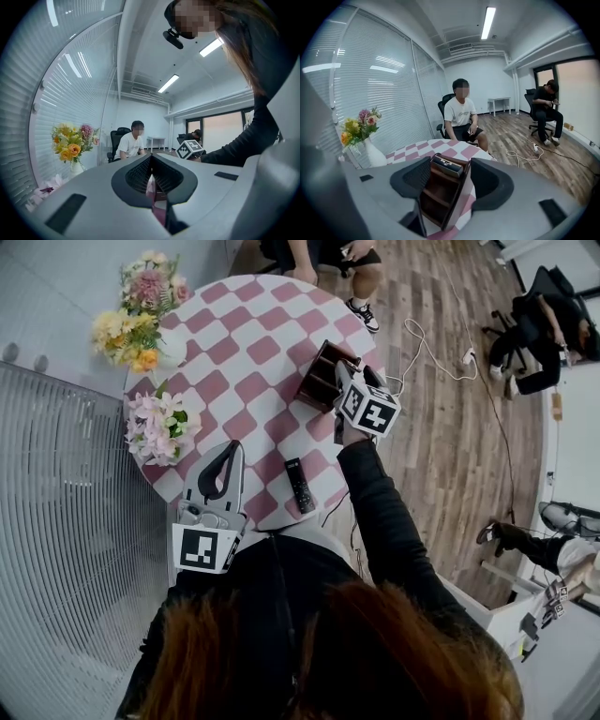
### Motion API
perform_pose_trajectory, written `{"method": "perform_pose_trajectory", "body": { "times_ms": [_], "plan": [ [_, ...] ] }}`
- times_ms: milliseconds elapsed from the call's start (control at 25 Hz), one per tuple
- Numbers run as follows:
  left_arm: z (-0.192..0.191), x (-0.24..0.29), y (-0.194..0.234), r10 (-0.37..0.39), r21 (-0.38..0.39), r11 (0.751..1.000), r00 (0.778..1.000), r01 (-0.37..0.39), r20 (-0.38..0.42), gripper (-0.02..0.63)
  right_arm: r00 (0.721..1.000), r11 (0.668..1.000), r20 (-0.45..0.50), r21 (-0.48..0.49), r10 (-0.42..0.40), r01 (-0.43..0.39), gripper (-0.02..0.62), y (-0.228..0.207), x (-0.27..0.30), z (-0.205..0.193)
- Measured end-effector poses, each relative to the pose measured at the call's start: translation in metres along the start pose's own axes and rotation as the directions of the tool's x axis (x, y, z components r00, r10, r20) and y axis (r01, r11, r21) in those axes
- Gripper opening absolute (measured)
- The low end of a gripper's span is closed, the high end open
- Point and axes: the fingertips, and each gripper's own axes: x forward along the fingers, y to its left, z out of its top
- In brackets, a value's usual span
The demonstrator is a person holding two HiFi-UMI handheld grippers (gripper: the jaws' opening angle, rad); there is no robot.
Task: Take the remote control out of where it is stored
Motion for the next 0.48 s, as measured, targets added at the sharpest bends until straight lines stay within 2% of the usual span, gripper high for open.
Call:
{"method": "perform_pose_trajectory", "body": {
  "times_ms": [200,320,480],
  "plan": [
    [-0.0008,-0.0015,0.0015,0.007,-0.001,1.000,1.000,-0.007,-0.002,0.009,0.999,0.999,0.010,0.015,-0.034,0.034,0.254,-0.0023,0.0040,0.0001],
    [-0.0009,-0.0017,0.0025,0.009,0.000,1.000,1.000,-0.009,-0.006,0.009,0.999,0.999,0.020,-0.005,-0.036,0.036,0.209,-0.0010,0.0044,0.0002],
    [-0.0015,-0.0017,0.0049,0.013,-0.001,1.000,1.000,-0.013,-0.010,0.009,0.999,0.999,0.032,-0.024,-0.039,0.040,0.204,-0.0021,0.0035,0.0007]
  ]
}}
